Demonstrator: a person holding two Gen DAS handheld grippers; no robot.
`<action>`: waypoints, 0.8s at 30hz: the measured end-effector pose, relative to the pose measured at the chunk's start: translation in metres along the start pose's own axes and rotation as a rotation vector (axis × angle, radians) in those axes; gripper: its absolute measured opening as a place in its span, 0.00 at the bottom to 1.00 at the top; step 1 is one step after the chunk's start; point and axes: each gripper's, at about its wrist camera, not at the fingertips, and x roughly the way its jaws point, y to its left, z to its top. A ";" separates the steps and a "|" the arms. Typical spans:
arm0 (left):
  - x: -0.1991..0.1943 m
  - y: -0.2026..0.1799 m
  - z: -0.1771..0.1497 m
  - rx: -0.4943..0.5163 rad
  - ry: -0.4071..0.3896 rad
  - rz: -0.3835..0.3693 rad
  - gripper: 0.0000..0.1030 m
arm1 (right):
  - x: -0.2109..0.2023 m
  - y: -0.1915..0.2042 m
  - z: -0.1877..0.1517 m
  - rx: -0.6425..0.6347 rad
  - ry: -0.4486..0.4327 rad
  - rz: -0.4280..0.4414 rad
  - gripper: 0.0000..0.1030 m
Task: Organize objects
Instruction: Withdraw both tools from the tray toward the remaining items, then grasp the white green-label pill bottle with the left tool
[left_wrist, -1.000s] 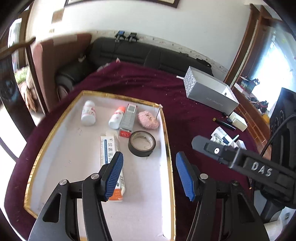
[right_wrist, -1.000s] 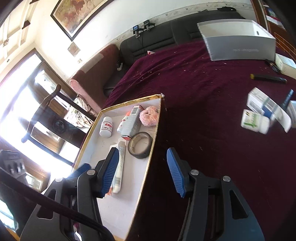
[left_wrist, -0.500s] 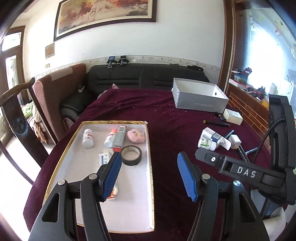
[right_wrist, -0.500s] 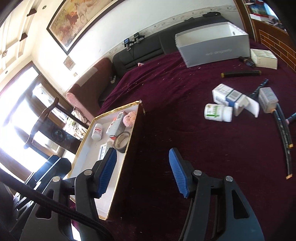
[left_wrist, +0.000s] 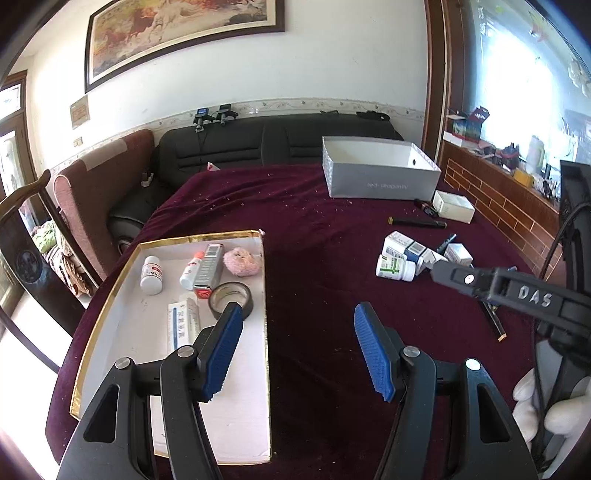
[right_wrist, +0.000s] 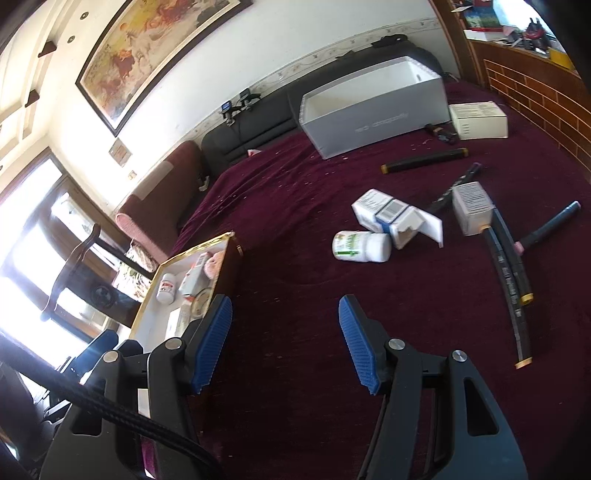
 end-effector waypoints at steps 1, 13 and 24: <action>0.004 -0.003 0.000 0.007 0.009 0.001 0.55 | -0.002 -0.005 0.002 0.004 -0.004 -0.007 0.58; 0.096 -0.021 0.009 -0.096 0.326 -0.241 0.55 | -0.034 -0.092 0.030 0.105 -0.119 -0.173 0.62; 0.165 -0.045 0.039 -0.195 0.297 -0.309 0.55 | -0.037 -0.150 0.029 0.228 -0.227 -0.195 0.66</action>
